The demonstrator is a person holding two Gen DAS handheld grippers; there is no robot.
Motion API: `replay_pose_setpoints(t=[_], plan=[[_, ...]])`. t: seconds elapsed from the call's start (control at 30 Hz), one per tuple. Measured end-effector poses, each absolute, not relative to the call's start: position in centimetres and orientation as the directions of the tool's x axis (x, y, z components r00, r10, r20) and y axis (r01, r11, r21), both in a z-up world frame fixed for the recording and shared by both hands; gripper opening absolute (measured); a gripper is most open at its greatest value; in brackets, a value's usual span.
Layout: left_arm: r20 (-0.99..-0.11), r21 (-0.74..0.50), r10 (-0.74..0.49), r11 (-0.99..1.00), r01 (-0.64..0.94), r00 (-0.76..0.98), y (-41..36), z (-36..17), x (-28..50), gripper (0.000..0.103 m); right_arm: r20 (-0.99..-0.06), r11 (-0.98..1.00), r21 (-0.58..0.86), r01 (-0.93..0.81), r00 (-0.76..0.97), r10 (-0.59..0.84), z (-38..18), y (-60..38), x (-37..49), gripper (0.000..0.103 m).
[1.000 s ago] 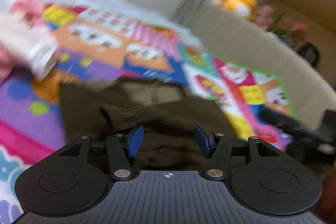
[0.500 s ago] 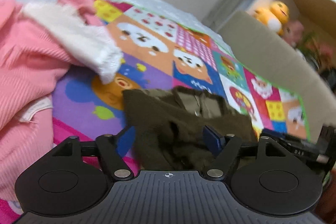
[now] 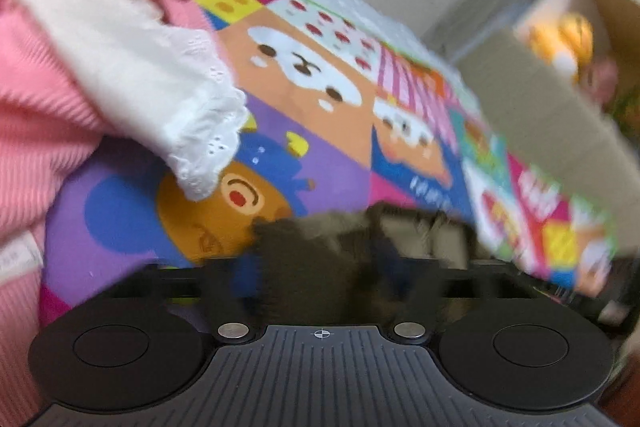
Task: Fold clothes
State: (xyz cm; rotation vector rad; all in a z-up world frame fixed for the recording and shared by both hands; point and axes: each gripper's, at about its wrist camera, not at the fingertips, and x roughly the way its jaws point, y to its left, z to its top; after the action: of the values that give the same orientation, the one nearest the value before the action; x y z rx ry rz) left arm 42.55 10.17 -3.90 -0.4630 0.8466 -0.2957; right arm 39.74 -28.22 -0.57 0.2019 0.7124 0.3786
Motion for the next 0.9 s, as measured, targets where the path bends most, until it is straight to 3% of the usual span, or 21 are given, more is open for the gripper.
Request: replay_pose_setpoints(t=[0.03,0.1,0.33,0.53,0.73,0.8,0.87,0.9], plan=[[-0.645,-0.506,-0.438,0.859,0.079,0.626,10.2,-3.8,42.4,0.017,-0.592,0.912,0.297,-0.285,0.694,0.409,-0.3,-27.9,39.5,0.015],[-0.638,-0.512,-0.459,0.852,0.104,0.618,10.3,-3.4,41.9,0.011,-0.583,0.908,0.276,-0.316,0.696,0.419,0.2,-27.3,39.0,0.014],[-0.528,-0.448,-0.525,0.84,0.307,0.667,9.4,3.4,31.7,0.01,-0.518,0.875,0.238,-0.423,0.707,0.482,4.2,-28.4,31.6,0.012],[-0.547,-0.425,-0.53,0.843,0.331,0.648,9.3,3.9,21.6,0.012,-0.584,0.879,0.119,-0.462,0.684,0.438,3.6,-29.8,22.1,0.013],[-0.623,-0.407,-0.506,0.861,0.305,0.597,9.2,0.6,15.4,0.022,-0.671,0.853,-0.137,-0.504,0.681,0.294,-0.6,-28.6,14.5,0.021],[-0.635,-0.414,-0.495,0.866,0.281,0.592,9.6,-0.2,14.2,0.043,-0.683,0.844,-0.175,-0.507,0.68,0.267,-1.5,-28.7,12.6,0.028],[-0.645,-0.417,-0.48,0.873,0.253,0.594,10.1,-0.6,13.2,0.053,-0.682,0.847,-0.192,-0.495,0.688,0.248,-1.9,-29.1,10.8,0.045],[-0.645,-0.408,-0.476,0.876,0.257,0.598,10.0,-0.6,12.3,0.054,-0.674,0.852,-0.201,-0.483,0.699,0.238,-1.8,-29.4,9.8,0.047]])
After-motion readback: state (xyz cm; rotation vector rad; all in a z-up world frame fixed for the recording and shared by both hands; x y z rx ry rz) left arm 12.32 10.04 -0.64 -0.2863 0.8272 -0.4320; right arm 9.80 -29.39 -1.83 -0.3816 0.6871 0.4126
